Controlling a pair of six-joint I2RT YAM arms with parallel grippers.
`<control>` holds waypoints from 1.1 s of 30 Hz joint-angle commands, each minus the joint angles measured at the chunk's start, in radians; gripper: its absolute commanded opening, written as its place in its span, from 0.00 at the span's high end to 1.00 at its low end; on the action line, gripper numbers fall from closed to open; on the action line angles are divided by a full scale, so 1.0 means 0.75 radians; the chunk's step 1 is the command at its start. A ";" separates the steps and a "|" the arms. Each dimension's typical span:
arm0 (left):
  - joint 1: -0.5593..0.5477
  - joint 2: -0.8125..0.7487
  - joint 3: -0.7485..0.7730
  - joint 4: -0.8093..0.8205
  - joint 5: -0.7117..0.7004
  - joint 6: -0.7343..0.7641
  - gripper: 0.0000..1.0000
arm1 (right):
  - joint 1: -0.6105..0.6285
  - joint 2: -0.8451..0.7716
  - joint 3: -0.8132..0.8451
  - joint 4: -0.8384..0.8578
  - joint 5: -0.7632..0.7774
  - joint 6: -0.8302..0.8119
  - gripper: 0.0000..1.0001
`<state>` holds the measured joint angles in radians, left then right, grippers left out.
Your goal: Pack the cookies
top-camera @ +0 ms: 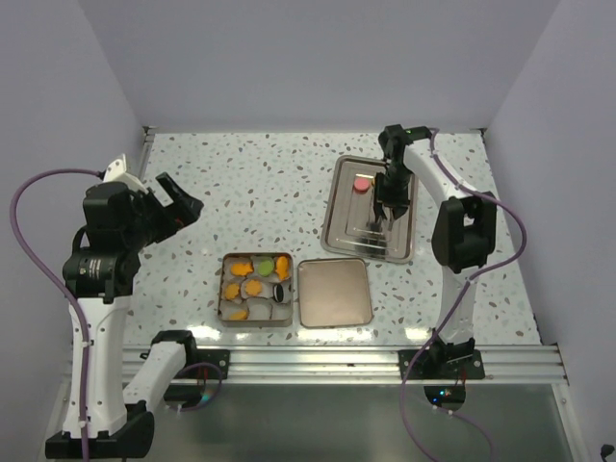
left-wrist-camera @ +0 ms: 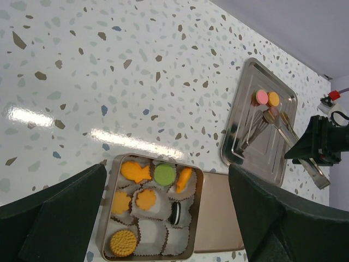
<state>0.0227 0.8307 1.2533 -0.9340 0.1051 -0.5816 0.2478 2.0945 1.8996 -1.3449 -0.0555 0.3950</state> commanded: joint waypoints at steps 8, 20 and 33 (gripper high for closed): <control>-0.006 -0.052 0.029 0.051 0.028 -0.002 0.00 | -0.009 -0.168 0.087 -0.093 -0.185 0.009 0.64; -0.008 -0.116 -0.035 0.057 0.085 -0.028 0.00 | 0.432 -0.612 -0.142 -0.025 -0.519 0.175 0.64; -0.008 -0.179 -0.080 0.047 0.142 -0.055 0.00 | 1.011 -0.796 -0.499 0.331 -0.550 0.596 0.63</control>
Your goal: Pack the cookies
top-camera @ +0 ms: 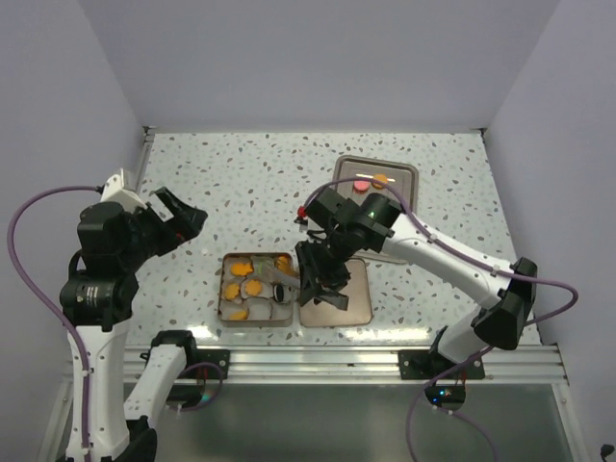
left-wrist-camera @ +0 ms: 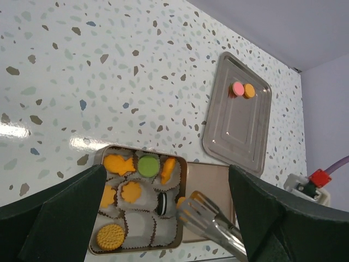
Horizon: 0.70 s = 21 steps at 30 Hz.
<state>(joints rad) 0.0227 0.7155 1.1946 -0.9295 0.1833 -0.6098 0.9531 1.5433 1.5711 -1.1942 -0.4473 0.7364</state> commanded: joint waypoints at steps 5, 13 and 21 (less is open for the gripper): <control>-0.008 -0.060 0.015 -0.018 0.024 -0.005 0.00 | 0.244 0.018 -0.074 0.197 -0.007 0.188 0.64; -0.006 -0.079 0.095 -0.123 -0.030 0.028 0.00 | 0.294 0.118 -0.082 0.232 0.026 0.219 0.64; -0.006 -0.081 0.097 -0.127 -0.036 0.026 0.00 | 0.294 0.161 -0.115 0.238 0.046 0.206 0.61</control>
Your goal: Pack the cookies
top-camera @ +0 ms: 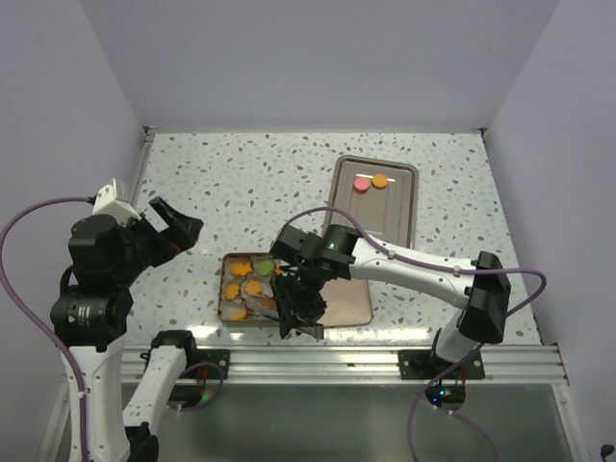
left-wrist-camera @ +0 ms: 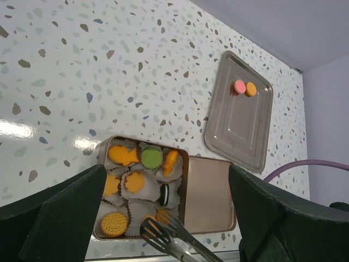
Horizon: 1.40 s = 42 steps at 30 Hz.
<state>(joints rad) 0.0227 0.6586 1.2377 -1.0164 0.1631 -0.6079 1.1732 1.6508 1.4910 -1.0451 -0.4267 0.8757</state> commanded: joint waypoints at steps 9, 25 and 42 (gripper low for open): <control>-0.008 -0.003 0.027 0.003 -0.005 0.021 0.00 | 0.000 0.032 0.031 0.009 0.035 0.002 0.48; -0.008 0.042 0.056 0.048 0.028 0.017 0.00 | -0.330 0.110 0.634 -0.466 0.178 -0.222 0.49; -0.006 0.167 0.127 0.114 0.057 0.043 0.00 | -0.961 0.433 0.969 -0.615 0.336 -0.562 0.49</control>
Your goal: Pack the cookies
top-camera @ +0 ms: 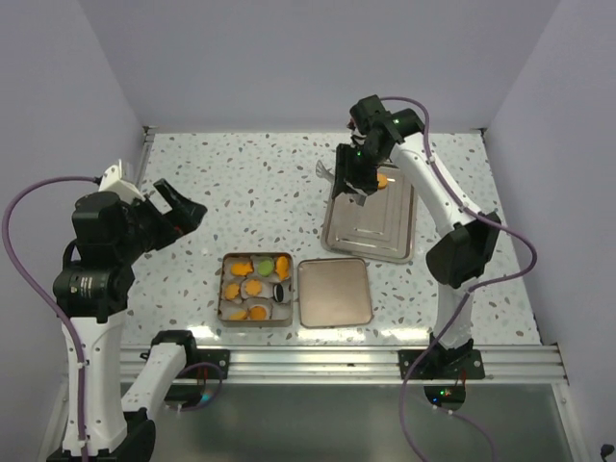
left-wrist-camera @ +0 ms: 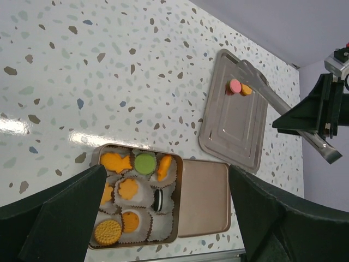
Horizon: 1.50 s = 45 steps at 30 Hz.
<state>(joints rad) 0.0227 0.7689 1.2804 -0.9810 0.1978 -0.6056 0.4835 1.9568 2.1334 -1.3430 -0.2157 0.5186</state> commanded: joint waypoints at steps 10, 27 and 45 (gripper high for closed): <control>-0.008 0.091 0.089 0.107 -0.010 0.051 0.00 | -0.154 0.226 0.195 -0.212 0.169 -0.115 0.49; -0.008 0.145 0.013 0.191 0.021 0.018 0.00 | -0.189 0.283 0.105 -0.206 0.306 -0.152 0.49; -0.006 0.155 0.019 0.193 -0.002 0.006 0.00 | -0.234 0.353 0.050 -0.152 0.302 -0.194 0.50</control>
<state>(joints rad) 0.0227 0.8845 1.2934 -0.8841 0.1982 -0.5911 0.3130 2.2192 2.1670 -1.3464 0.0093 0.3939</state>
